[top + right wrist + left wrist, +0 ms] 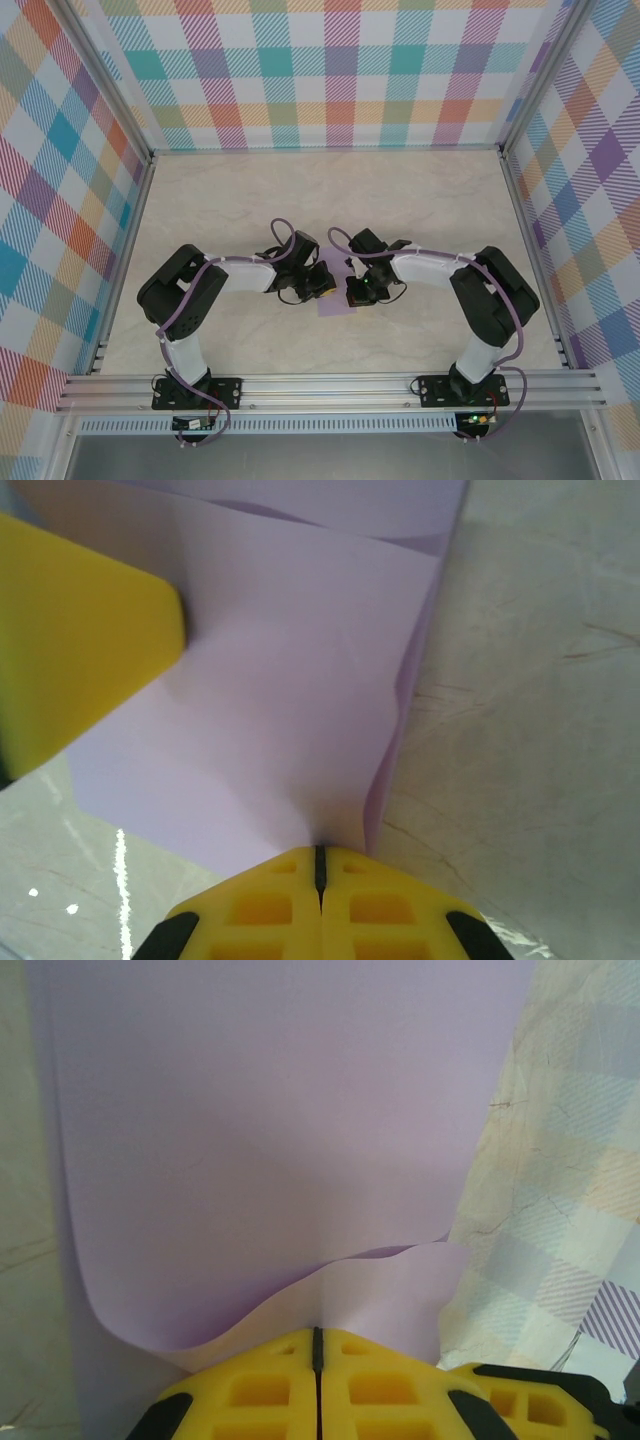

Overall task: Fold a paper plane with a square sheet of paper (pick it up from the middle)
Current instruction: Fold the triangle a second time at the center of the table.

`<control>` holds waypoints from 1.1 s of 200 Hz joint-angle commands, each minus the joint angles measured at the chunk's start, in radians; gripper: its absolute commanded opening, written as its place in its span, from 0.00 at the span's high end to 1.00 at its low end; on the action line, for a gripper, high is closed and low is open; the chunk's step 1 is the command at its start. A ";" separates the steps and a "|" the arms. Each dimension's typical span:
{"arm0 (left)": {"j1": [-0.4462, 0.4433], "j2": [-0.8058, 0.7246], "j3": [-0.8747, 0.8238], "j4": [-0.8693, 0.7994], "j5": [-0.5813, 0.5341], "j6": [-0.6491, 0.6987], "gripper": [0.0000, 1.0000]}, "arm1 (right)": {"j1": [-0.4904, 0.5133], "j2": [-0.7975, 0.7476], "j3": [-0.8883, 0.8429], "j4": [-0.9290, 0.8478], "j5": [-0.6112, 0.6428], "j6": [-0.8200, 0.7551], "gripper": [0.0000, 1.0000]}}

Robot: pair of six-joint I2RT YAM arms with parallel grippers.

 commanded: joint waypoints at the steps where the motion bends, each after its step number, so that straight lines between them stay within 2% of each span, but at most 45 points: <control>1: -0.003 0.011 0.013 -0.056 -0.051 0.020 0.94 | -0.003 0.018 0.007 -0.026 0.037 -0.013 0.97; 88: -0.036 -0.053 -0.074 0.163 0.023 -0.035 0.92 | -0.003 0.043 -0.005 -0.024 0.054 -0.007 0.97; 162: -0.083 -0.020 -0.070 0.171 0.023 -0.034 0.92 | -0.003 0.047 -0.008 -0.025 0.056 -0.004 0.97; 220: -0.088 0.008 -0.051 0.110 -0.005 0.023 0.92 | -0.003 0.053 -0.011 -0.033 0.059 -0.008 0.97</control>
